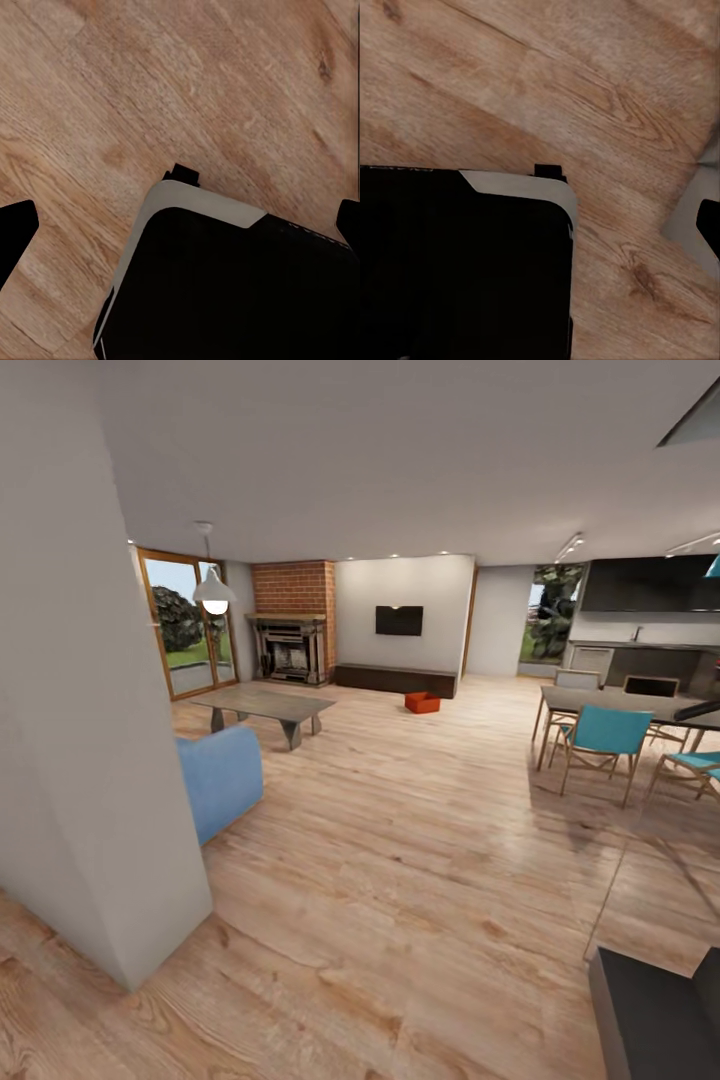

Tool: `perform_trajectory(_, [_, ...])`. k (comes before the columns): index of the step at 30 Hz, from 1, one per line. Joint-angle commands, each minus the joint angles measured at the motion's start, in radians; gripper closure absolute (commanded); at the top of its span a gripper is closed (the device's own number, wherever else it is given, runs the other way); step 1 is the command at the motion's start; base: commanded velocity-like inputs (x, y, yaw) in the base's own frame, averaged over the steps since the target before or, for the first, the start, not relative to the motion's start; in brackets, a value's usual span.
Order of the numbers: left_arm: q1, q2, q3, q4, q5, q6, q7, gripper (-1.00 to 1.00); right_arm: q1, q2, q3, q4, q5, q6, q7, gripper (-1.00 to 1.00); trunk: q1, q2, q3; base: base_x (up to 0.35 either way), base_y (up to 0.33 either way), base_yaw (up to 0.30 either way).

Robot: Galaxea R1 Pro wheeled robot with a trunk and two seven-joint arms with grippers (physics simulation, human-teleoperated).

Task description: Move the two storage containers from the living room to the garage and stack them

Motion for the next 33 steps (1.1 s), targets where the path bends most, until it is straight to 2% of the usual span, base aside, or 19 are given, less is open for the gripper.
perform_trajectory(1, [-0.001,0.000,0.007,0.000,0.001,-0.001,0.001,-1.00,-0.002,0.000,0.005,0.003,0.000,-0.006,0.001,-1.00,0.001,-0.001,-0.002,0.324,0.000,0.000])
perform_trajectory(33, [-0.001,-0.003,0.006,-0.001,0.000,0.002,0.001,-1.00,-0.001,0.003,0.004,0.003,0.003,-0.009,0.002,-1.00,0.001,-0.001,-0.002,0.324,0.000,-0.003])
